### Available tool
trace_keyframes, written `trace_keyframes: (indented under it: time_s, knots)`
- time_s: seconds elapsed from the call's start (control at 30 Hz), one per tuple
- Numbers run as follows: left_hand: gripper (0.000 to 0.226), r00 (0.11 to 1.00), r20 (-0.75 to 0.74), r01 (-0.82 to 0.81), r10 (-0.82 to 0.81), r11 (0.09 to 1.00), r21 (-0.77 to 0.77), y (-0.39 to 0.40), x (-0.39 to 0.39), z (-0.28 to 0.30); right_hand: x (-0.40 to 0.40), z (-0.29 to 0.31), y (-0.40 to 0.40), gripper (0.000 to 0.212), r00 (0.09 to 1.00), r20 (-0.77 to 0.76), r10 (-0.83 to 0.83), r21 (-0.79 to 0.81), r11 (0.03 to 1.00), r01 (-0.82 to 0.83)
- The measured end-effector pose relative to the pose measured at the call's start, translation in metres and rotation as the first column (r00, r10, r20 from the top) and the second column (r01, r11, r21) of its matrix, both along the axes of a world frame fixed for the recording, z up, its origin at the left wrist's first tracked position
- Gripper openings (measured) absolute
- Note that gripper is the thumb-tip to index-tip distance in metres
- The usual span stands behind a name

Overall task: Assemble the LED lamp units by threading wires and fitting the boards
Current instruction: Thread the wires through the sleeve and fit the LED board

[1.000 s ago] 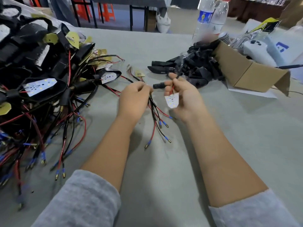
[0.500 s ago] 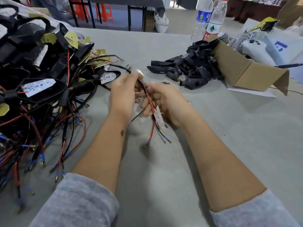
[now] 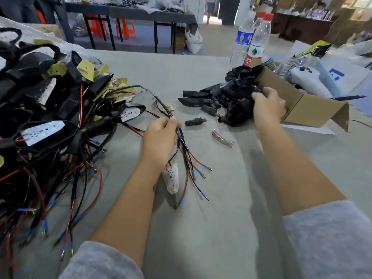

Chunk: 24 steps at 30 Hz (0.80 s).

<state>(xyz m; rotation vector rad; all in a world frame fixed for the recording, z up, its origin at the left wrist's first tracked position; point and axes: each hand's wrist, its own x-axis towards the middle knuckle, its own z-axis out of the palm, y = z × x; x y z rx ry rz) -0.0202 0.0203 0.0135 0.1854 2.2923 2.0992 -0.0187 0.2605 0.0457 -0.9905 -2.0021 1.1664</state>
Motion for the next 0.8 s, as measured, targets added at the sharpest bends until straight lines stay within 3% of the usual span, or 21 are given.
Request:
trace_keyframes:
  time_s: [0.17, 0.3, 0.4, 0.5, 0.57, 0.6, 0.67, 0.73, 0.8]
  knots:
    - [0.031, 1.0, -0.016, -0.002, 0.001, 0.999, -0.054, 0.0, -0.003, -0.002, -0.012, -0.018, 0.016, 0.062, 0.984, -0.023, 0.175, -0.178, 0.968, -0.176]
    - [0.031, 1.0, -0.003, 0.02, -0.021, 0.999, -0.05, 0.001, -0.004, -0.004, -0.022, -0.027, -0.027, 0.072, 0.943, 0.089, 0.321, -0.019, 0.947, -0.321]
    - [0.03, 1.0, 0.003, 0.027, -0.027, 0.999, -0.044, 0.001, -0.003, -0.004, -0.02, -0.033, -0.066, 0.065, 0.853, 0.181, 0.489, 0.083, 0.857, -0.508]
    - [0.029, 0.999, -0.014, 0.032, -0.033, 0.998, -0.046, 0.0, 0.0, -0.003, -0.012, -0.029, -0.083, 0.054, 0.773, 0.11, 0.625, 0.003, 0.778, -0.629]
    - [0.028, 0.999, -0.035, 0.032, -0.033, 0.999, -0.022, -0.002, 0.003, -0.002, -0.004, -0.019, -0.09, 0.045, 0.834, 0.13, 0.536, 0.03, 0.839, -0.544]
    - [0.028, 0.998, -0.048, 0.041, -0.041, 0.999, 0.003, -0.002, 0.005, 0.0, 0.001, -0.017, -0.093, 0.04, 0.893, 0.164, 0.419, 0.136, 0.887, -0.441]
    - [0.026, 0.992, -0.095, 0.083, -0.081, 0.996, 0.019, -0.002, 0.01, 0.003, 0.013, -0.012, -0.104, 0.033, 0.964, 0.046, 0.261, 0.269, 0.926, -0.263]
    - [0.025, 0.974, -0.162, 0.156, -0.158, 0.988, -0.025, -0.001, 0.016, 0.006, 0.022, -0.007, -0.115, 0.024, 0.924, -0.207, 0.322, 0.049, 0.947, -0.319]
    - [0.025, 0.946, -0.202, 0.243, -0.254, 0.967, -0.076, 0.001, 0.021, 0.006, 0.031, -0.003, -0.126, 0.019, 0.822, -0.416, 0.388, -0.272, 0.81, -0.52]
